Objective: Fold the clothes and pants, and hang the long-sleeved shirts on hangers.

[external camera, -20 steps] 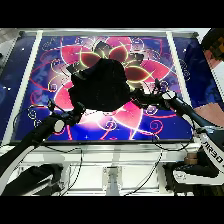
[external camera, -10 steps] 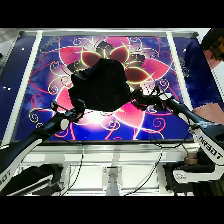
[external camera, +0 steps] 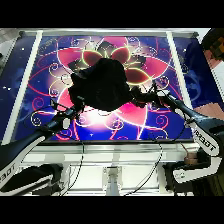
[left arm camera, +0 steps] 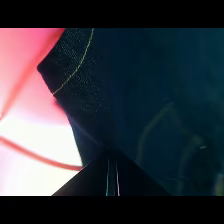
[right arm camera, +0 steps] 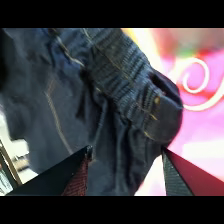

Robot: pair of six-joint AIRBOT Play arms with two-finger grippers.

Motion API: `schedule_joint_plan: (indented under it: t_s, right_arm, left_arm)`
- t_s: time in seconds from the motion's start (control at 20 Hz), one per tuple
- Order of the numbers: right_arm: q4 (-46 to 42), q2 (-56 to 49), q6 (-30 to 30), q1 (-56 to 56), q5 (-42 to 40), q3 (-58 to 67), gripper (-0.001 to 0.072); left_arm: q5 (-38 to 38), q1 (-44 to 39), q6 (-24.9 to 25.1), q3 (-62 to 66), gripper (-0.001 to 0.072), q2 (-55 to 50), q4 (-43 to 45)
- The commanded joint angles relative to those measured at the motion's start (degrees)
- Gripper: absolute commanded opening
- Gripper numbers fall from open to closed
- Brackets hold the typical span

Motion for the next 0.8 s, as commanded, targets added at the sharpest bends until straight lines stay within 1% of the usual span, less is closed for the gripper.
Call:
schedule_joint_plan:
  t_s: [0.0,0.15,0.25,0.3,0.4,0.5,0.55,0.65,0.7,0.75]
  right_arm:
    - [-3.1,-0.5,0.17,0.04,1.46,0.35,0.0489]
    - [-2.69,-1.33,0.63,0.07,-0.39,0.35,0.0488]
    - [-1.29,-2.45,0.61,0.07,-1.68,0.37,0.0456]
    - [-0.11,-3.02,0.61,0.07,-2.4,0.35,0.0449]
    - [1.86,-3.82,0.61,0.07,-3.8,0.37,0.0389]
    - [2.71,-3.93,0.59,0.04,-5.35,0.37,0.038]
    - [2.75,-3.93,0.59,0.07,-6.08,0.37,0.0342]
    - [2.73,-3.93,0.55,0.04,-6.91,0.37,0.01]
    - [2.75,-3.93,0.46,0.04,-6.84,0.37,0.0035]
    - [2.75,-3.89,0.44,0.04,-6.47,0.37,0.0033]
  left_arm:
    - [2.8,0.28,0.04,2.51,0.0007,-0.11,1.11]
    - [2.75,-0.13,0.02,8.26,0.0006,0.17,10.45]
    - [1.7,-0.85,0.04,13.33,0.0006,0.7,14.49]
    - [0.33,-1.36,0.04,15.82,0.0006,0.85,16.13]
    - [-5.09,-2.51,0.07,20.06,0.0006,0.9,20.0]
    - [-10.03,-3.52,0.13,21.35,0.0007,0.9,21.57]
    - [-12.5,-3.89,0.55,21.35,0.0007,0.83,21.59]
    - [-18.23,-4.11,0.94,21.35,0.0007,0.72,21.59]
    - [-20.57,-4.09,3.54,21.35,0.0007,0.72,21.59]
    - [-22.05,-4.04,7.13,21.35,0.0007,0.72,21.59]
